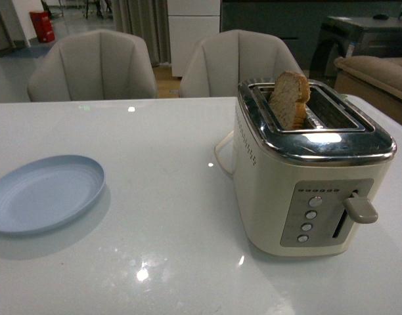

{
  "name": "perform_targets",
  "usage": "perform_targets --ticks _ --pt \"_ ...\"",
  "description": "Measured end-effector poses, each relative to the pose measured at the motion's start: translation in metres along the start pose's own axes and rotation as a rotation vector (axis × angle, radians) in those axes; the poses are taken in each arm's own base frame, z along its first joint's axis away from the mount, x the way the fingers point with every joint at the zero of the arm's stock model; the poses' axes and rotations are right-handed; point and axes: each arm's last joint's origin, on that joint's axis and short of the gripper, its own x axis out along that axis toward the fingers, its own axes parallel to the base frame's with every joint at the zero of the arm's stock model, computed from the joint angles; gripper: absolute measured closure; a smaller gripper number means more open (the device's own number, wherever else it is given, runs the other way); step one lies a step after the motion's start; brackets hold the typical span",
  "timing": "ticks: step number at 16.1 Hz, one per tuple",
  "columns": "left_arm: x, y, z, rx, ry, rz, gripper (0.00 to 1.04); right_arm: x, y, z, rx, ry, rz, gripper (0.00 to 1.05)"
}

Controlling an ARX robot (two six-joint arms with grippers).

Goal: Left arm holds plate, right arm toasts bread

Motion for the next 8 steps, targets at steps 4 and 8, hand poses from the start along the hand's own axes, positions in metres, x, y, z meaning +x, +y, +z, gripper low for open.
perform_targets --ticks 4,8 --pt "0.0004 0.0 -0.003 0.0 0.013 -0.001 1.03 0.0 0.0 -0.0001 0.0 0.001 -0.001 0.06" --pt "0.0003 0.0 -0.0031 0.0 0.015 -0.001 1.03 0.0 0.0 0.0 0.0 0.0 -0.001 0.06"
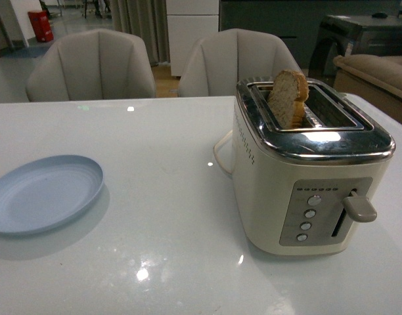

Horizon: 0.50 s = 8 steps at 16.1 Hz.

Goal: Left arm holds plate, right arm toasts bread

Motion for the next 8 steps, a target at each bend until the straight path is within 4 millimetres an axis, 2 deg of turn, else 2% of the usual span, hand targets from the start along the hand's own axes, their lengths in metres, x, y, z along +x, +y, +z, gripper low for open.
perform_targets --ticks 1,2,3,4,5,8 --pt "0.0 0.0 0.0 0.0 0.0 0.0 0.87 0.0 0.0 0.0 0.0 0.0 0.0 0.06" --pt "0.0 0.0 0.0 0.0 0.0 0.0 0.48 0.0 0.0 0.0 0.0 0.0 0.0 0.06" --pt "0.0 0.0 0.0 0.0 0.0 0.0 0.36 0.0 0.0 0.0 0.0 0.0 0.0 0.06" --pt "0.0 0.0 0.0 0.0 0.0 0.0 0.16 0.0 0.0 0.0 0.0 0.0 0.0 0.06" --pt "0.0 0.0 0.0 0.001 0.0 0.0 0.05 0.0 0.0 0.0 0.0 0.0 0.0 0.06" --pt "0.0 0.0 0.0 0.0 0.0 0.0 0.07 0.0 0.0 0.0 0.0 0.0 0.0 0.06"
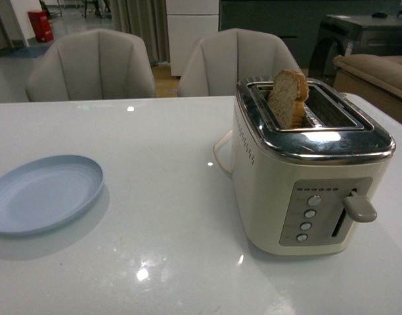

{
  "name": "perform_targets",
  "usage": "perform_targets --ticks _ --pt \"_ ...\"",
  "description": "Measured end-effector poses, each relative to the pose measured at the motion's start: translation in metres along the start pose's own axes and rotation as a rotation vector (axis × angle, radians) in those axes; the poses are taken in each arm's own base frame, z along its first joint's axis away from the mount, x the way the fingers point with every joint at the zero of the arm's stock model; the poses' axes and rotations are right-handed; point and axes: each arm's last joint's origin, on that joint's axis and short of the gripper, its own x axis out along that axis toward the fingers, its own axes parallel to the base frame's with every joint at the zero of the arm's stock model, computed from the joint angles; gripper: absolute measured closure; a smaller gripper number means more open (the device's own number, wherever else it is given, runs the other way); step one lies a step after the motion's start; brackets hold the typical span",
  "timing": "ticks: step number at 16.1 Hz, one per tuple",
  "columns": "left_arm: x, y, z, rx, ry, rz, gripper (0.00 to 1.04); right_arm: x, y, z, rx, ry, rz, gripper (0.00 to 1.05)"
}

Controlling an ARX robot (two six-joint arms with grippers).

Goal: Left arm holds plate, right arm toasts bread

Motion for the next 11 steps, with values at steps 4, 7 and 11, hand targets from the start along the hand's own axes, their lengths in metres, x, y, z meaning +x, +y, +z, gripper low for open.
perform_targets --ticks 4,7,11 --pt "0.0 0.0 0.0 0.0 0.0 0.0 0.07 0.0 0.0 0.0 0.0 0.0 0.0 0.06" --pt "0.0 0.0 0.0 0.0 0.0 0.0 0.07 0.0 0.0 0.0 0.0 0.0 0.0 0.06" --pt "0.0 0.0 0.0 0.0 0.0 0.0 0.07 0.0 0.0 0.0 0.0 0.0 0.0 0.06"
